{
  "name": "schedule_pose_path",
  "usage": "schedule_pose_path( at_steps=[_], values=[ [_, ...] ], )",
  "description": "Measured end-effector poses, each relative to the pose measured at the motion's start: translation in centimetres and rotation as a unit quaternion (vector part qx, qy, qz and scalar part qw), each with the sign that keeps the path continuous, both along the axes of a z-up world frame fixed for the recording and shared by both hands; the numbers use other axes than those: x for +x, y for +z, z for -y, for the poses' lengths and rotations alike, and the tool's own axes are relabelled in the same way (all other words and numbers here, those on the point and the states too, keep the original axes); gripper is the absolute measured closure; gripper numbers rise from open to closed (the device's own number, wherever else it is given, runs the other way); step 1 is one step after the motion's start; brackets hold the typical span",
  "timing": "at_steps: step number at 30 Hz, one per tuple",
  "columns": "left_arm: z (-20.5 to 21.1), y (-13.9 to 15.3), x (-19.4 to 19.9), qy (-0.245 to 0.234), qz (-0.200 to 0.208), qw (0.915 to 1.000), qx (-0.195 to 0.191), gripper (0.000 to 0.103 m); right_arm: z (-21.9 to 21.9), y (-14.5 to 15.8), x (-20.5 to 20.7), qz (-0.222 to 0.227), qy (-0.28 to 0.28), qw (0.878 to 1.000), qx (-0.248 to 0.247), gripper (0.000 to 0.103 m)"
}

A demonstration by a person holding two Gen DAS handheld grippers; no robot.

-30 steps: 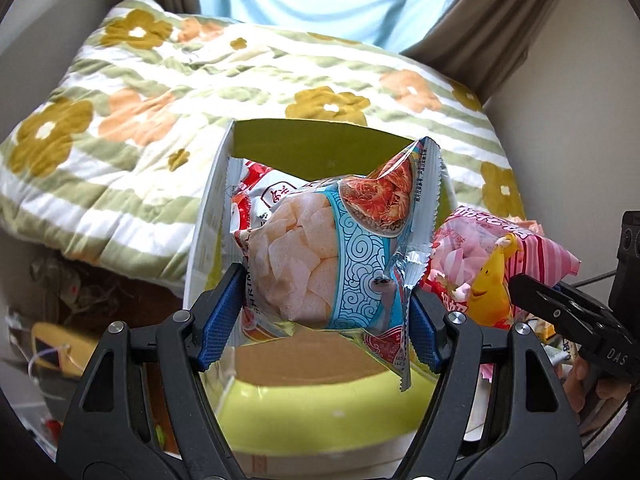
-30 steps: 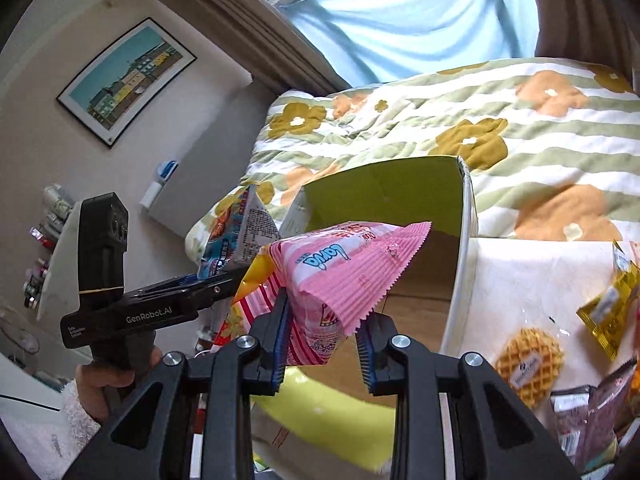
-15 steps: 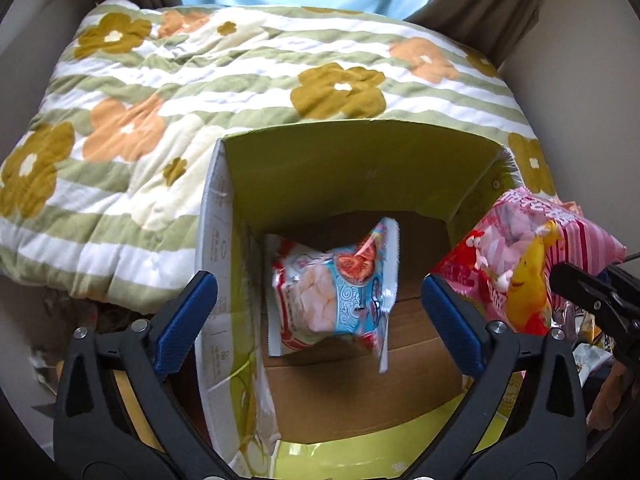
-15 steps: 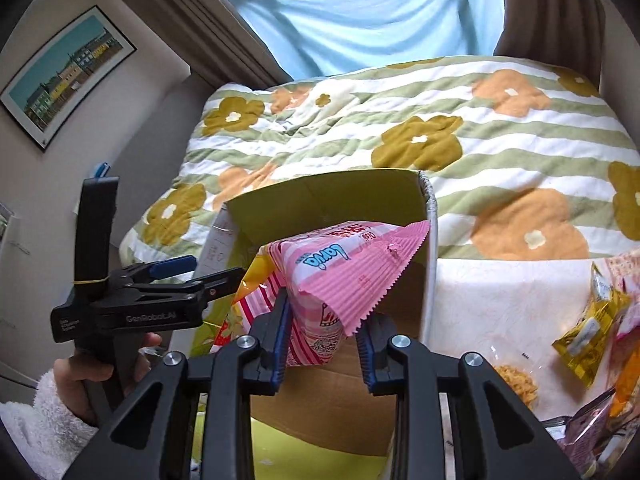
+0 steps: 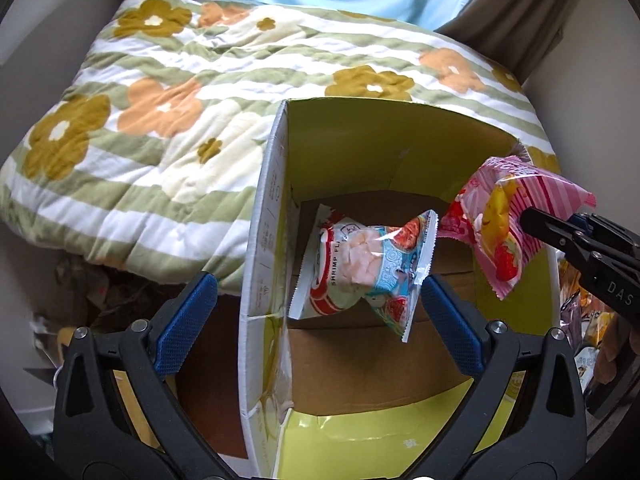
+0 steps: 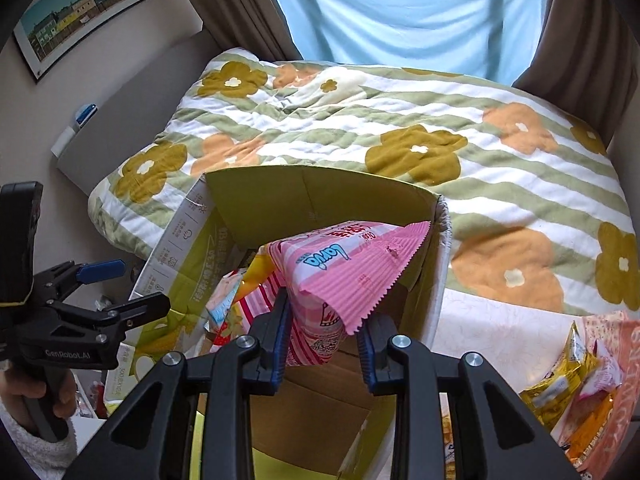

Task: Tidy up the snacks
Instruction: 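Carry both bags into the yellow-green box and open both grippers to release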

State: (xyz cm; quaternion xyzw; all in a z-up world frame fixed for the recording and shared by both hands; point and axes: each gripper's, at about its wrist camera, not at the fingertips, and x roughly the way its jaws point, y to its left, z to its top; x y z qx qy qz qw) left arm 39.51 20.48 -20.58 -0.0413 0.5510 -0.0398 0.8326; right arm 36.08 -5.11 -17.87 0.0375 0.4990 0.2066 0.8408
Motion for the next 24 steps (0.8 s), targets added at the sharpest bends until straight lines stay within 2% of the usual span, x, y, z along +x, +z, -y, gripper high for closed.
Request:
schedule_pose_path(
  at_steps=[5,6,7,8,9,16,24],
  values=[
    [-0.1,0.2,-0.5,0.008,0.002,1.0000,0.000,0.002,-0.2,0.0,0.3,0.011,-0.020,1.000,-0.014,0.073],
    [-0.2,0.2,-0.7,0.009,0.002,1.0000,0.000,0.002,0.0,0.0,0.2,0.017,-0.028,0.999,-0.012,0.064],
    [-0.3,0.3,-0.9,0.012,0.002,0.9999,-0.001,0.002,0.2,0.1,0.0,0.022,-0.034,0.999,-0.004,0.042],
    [-0.3,0.3,-1.1,0.013,0.003,0.9999,-0.002,0.002,0.3,0.2,-0.2,0.024,-0.037,0.999,0.006,0.026],
    [-0.4,0.4,-1.4,0.012,0.004,0.9999,-0.006,0.002,0.4,0.2,-0.5,0.024,-0.042,0.999,0.014,0.000],
    [-0.1,0.8,-2.8,0.009,0.009,0.9999,-0.007,0.002,0.8,0.3,-2.5,0.025,-0.056,0.998,0.027,0.000],
    [0.4,4.0,-5.1,0.001,0.044,0.9990,-0.011,0.002,0.9,2.7,-4.5,0.037,-0.053,0.998,0.026,0.000]
  ],
)
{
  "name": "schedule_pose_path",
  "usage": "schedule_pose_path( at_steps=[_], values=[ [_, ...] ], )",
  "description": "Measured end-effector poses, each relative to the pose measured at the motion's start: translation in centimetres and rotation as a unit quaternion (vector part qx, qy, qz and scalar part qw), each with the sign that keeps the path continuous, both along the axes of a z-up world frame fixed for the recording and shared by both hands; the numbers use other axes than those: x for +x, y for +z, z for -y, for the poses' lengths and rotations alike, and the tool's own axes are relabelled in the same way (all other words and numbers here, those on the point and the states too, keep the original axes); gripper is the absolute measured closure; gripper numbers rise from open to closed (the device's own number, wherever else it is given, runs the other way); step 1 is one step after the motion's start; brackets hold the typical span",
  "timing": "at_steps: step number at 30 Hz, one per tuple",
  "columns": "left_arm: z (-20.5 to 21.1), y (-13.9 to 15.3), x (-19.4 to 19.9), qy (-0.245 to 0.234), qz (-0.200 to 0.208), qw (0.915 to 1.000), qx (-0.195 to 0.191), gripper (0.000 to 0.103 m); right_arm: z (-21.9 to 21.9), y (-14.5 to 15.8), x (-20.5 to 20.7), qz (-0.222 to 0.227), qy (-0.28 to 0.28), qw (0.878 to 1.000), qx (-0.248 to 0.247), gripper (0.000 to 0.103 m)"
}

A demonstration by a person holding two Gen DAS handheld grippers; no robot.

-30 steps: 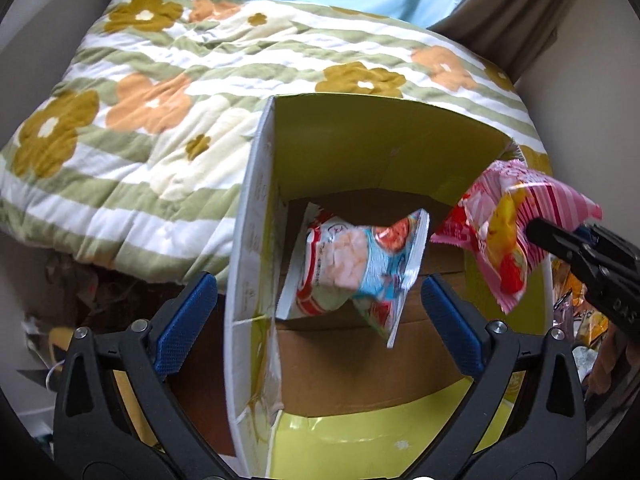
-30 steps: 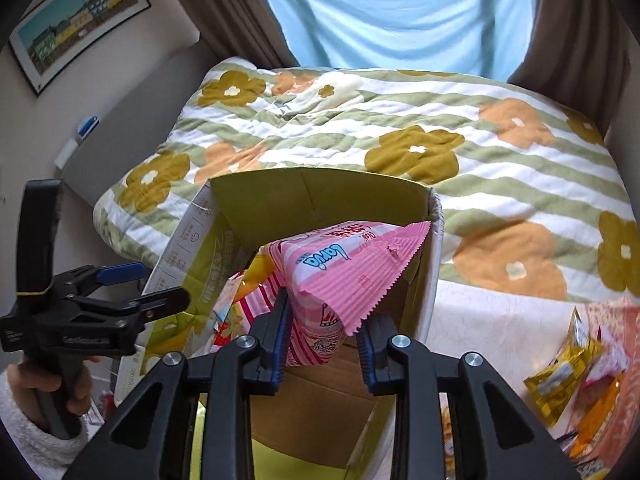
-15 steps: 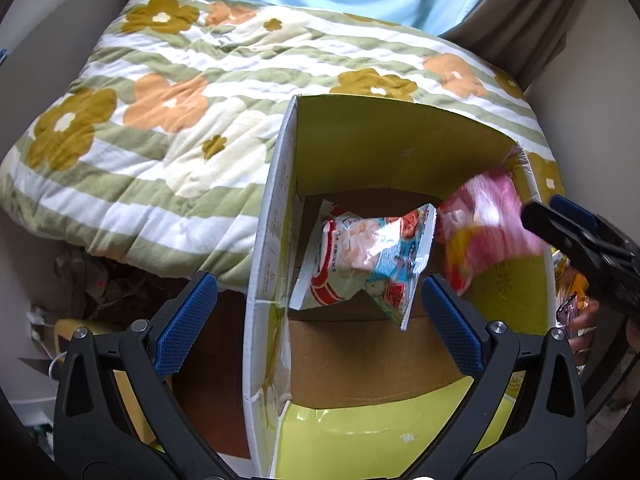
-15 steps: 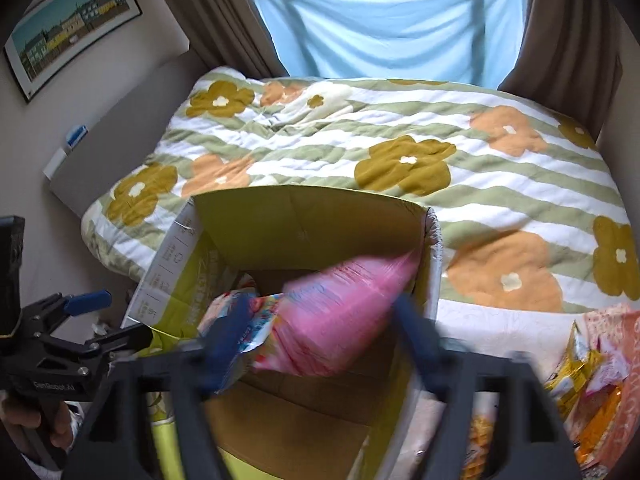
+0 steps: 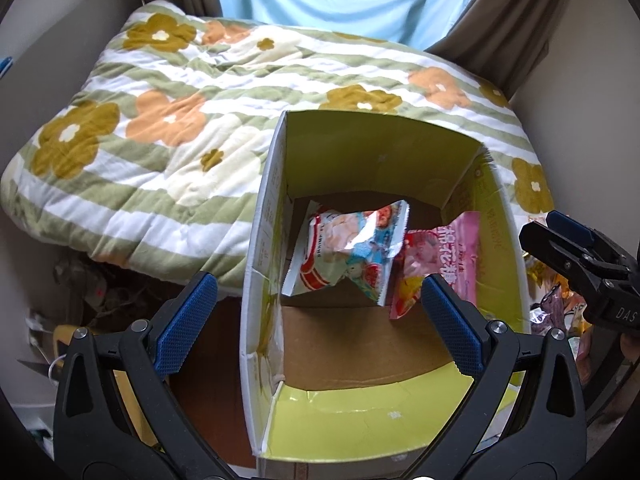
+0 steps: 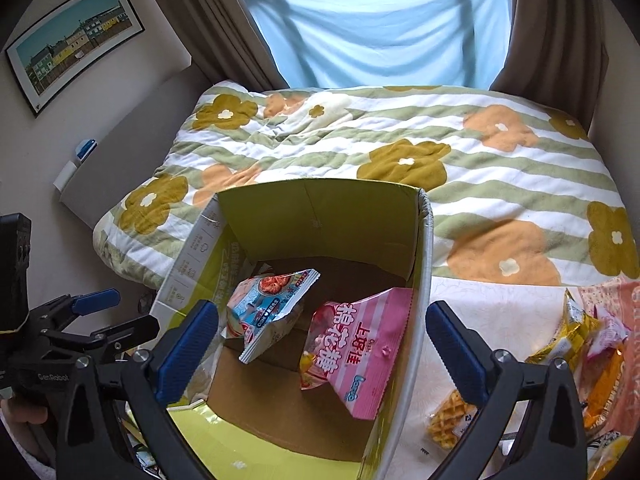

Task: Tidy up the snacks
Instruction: 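Move both grippers back over the snack pile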

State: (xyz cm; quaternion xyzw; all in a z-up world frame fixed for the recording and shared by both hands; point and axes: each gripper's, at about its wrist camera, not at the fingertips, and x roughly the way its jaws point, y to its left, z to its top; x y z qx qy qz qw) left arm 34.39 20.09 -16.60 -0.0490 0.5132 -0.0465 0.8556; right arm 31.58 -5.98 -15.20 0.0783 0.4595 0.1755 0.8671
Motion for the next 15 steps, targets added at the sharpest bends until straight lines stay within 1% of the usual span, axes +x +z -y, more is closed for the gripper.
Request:
schedule_pose_path(
  at_steps=[3,6,11,15],
  values=[
    [0.6,1.3,-0.8,-0.008,0.014,0.9999,-0.002,0.002,0.5,1.3,-1.2,0.010,0.000,1.000,0.003,0.000],
    [1.3,2.4,-1.8,-0.023,0.028,0.9993,-0.008,0.002,1.2,2.8,-2.6,0.025,-0.013,1.000,0.007,0.000],
    [3.3,3.7,-3.4,-0.069,0.050,0.9960,-0.027,0.002,2.8,4.7,-5.2,0.037,-0.043,0.998,0.006,0.000],
    [6.5,4.3,-4.5,-0.111,0.058,0.9916,-0.034,0.002,4.9,6.0,-7.4,0.051,-0.078,0.996,-0.003,0.000]
  ],
)
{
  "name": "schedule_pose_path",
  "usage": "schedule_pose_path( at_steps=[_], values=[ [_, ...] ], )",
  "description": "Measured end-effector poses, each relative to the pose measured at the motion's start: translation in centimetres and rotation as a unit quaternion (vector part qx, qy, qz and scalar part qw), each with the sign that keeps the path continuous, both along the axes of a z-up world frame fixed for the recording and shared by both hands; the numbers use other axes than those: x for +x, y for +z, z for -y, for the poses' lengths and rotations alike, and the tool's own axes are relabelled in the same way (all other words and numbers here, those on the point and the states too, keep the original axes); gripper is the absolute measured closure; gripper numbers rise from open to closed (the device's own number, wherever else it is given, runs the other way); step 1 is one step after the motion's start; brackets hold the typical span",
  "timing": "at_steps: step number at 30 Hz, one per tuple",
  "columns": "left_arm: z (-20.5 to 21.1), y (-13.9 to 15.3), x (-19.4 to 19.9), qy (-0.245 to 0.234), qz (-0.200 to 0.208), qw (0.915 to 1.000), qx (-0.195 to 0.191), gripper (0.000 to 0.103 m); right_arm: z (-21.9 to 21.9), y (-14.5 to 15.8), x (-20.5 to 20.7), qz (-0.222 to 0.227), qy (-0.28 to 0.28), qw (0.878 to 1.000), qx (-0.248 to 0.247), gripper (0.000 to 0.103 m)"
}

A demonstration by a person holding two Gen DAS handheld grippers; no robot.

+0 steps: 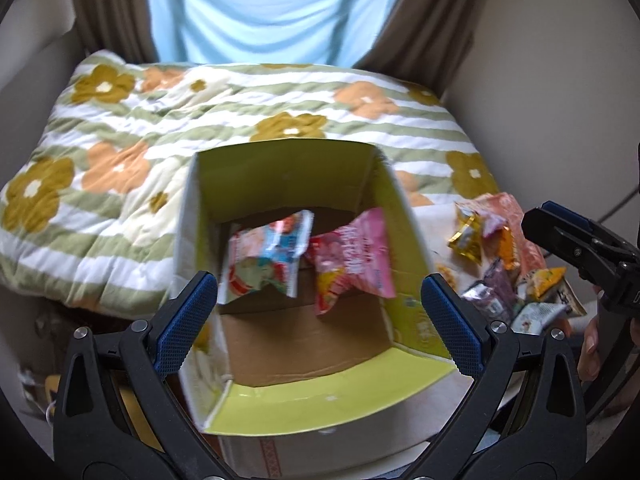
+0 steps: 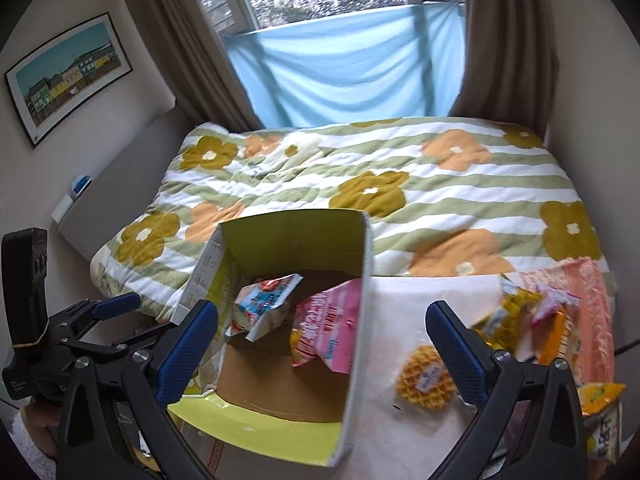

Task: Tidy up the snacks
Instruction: 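Move both grippers back over the snack pile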

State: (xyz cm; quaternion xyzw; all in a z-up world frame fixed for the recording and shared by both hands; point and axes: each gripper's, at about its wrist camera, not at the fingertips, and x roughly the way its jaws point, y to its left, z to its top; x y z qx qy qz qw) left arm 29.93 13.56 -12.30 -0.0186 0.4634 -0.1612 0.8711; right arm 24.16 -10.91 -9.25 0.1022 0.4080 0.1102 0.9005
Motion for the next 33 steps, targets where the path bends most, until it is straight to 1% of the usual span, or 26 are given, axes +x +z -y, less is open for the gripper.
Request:
schedule_pose_path(
  at_steps=[5,11,15,17,19,21,23,25,28,33],
  values=[
    [4.7,0.6,-1.6,-0.044,0.008,0.9989,-0.009,0.002,4.1,1.3,-3.1,0.013,-0.034,0.999,-0.004,0.000],
    [12.1,1.2,-4.7,-0.083,0.020,0.9963,-0.006,0.002,11.6,2.8,-7.9,0.033,-0.101,0.994,-0.019,0.000],
    [17.2,0.9,-6.9,-0.096,0.012,0.9951,-0.021,0.002,16.5,3.1,-10.7,0.027,-0.110,0.993,-0.033,0.000],
    [19.7,0.4,-7.9,-0.103,0.008,0.9945,-0.020,0.002,18.5,3.0,-12.0,0.024,-0.111,0.992,-0.047,0.000],
    [22.6,-0.4,-9.1,-0.111,0.003,0.9937,-0.017,0.002,20.7,2.6,-13.2,0.020,-0.112,0.992,-0.055,0.000],
    [24.9,-1.1,-10.2,-0.118,-0.003,0.9929,-0.016,0.002,23.0,1.7,-14.3,0.012,-0.114,0.992,-0.056,0.000],
    [27.0,-2.2,-11.2,-0.122,-0.005,0.9925,-0.007,0.002,24.7,0.8,-15.4,0.004,-0.113,0.992,-0.053,0.000],
    [28.5,-3.5,-11.9,-0.121,-0.010,0.9926,0.009,0.002,26.2,0.0,-15.9,-0.005,-0.106,0.993,-0.051,0.000],
    [30.1,-5.3,-12.6,-0.123,-0.018,0.9920,0.017,0.002,28.0,-1.8,-16.3,-0.024,-0.097,0.993,-0.058,0.000],
    [33.1,-8.1,-13.4,-0.154,-0.014,0.9867,0.050,0.002,29.8,-4.9,-16.8,-0.029,-0.090,0.994,-0.052,0.000]
  ],
)
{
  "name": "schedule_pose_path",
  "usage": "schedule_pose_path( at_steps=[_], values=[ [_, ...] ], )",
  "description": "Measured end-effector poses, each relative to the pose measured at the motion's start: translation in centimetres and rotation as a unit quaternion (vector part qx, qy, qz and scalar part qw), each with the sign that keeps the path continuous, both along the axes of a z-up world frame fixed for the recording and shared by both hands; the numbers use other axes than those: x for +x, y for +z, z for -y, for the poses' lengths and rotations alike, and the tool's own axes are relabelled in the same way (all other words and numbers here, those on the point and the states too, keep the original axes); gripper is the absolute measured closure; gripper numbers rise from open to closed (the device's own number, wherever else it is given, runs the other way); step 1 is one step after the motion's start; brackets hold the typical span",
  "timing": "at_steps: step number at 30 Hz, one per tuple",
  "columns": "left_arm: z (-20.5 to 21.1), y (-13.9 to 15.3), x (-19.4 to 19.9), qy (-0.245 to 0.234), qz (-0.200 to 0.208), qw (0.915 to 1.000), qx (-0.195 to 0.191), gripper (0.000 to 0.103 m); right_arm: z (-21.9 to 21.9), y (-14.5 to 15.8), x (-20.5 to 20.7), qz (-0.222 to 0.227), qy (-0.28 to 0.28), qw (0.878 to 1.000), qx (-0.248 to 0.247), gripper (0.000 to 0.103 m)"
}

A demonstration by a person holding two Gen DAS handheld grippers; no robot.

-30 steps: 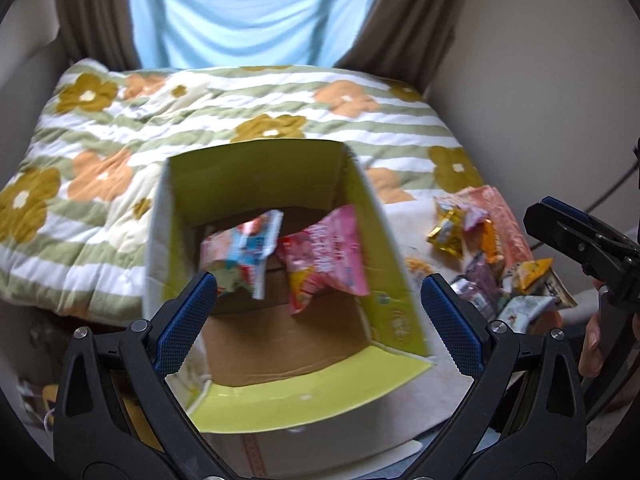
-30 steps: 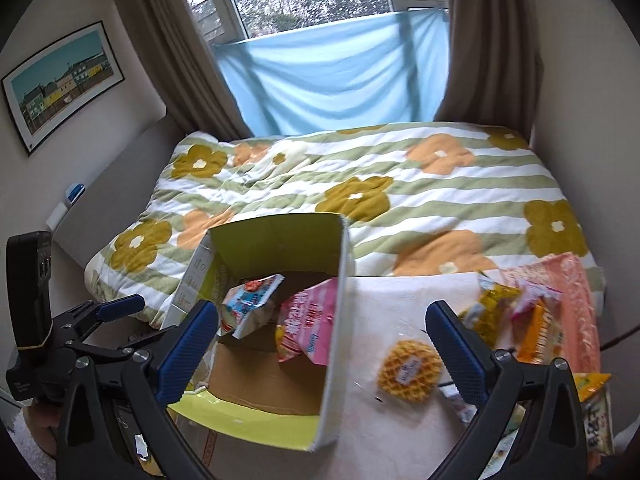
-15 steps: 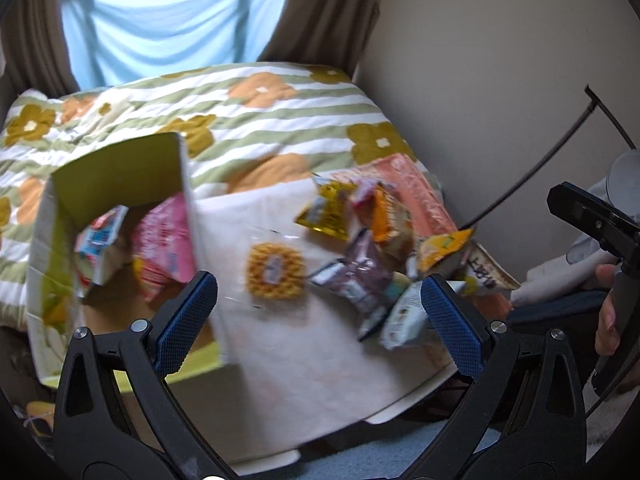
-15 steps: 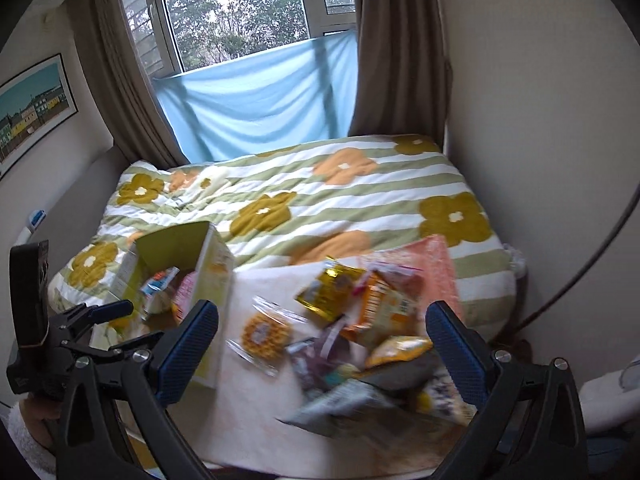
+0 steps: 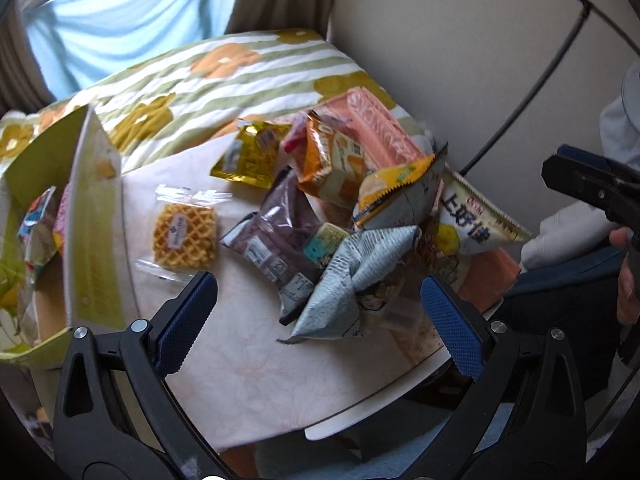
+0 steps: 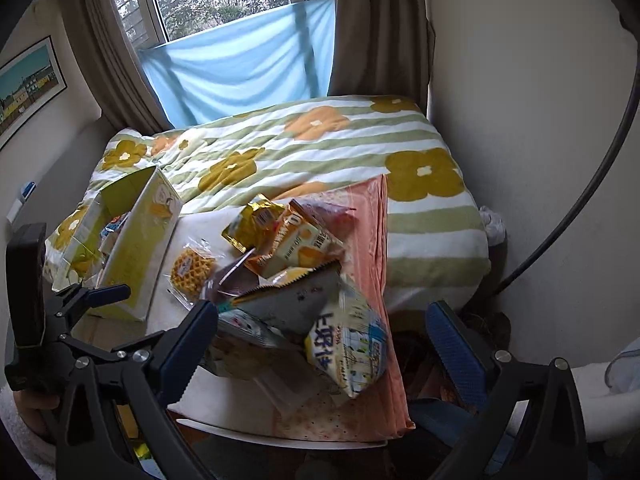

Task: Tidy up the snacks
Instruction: 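Move both grippers back over the snack pile, then grasp the grey-green patterned chip bag with the left gripper while the right grasps the yellow Oishi bag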

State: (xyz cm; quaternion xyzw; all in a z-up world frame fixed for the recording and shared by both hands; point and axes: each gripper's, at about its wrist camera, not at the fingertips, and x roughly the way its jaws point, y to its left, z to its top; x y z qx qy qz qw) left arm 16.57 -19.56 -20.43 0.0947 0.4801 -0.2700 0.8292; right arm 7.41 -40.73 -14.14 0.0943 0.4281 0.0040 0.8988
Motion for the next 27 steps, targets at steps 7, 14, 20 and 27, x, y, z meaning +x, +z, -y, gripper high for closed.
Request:
schedule_pose_path(
  at_steps=[7,14,20,27],
  values=[
    [3.0,-3.7,-0.5,-0.051,0.000,0.9983,0.027,0.002,1.1,-3.6,-0.2,-0.002,-0.007,1.000,0.019,0.000],
    [4.7,-6.7,-0.8,-0.084,0.026,0.9937,0.070,0.012,1.3,-6.9,0.7,-0.034,-0.011,0.999,0.016,0.000],
    [5.2,-7.8,-0.9,-0.109,0.028,0.9897,0.089,0.022,0.9,-8.7,1.3,-0.053,-0.008,0.999,0.006,0.000],
    [6.0,-8.6,-1.0,-0.122,0.016,0.9880,0.094,0.044,0.5,-9.9,1.5,-0.062,-0.001,0.998,-0.014,0.000]
  ],
)
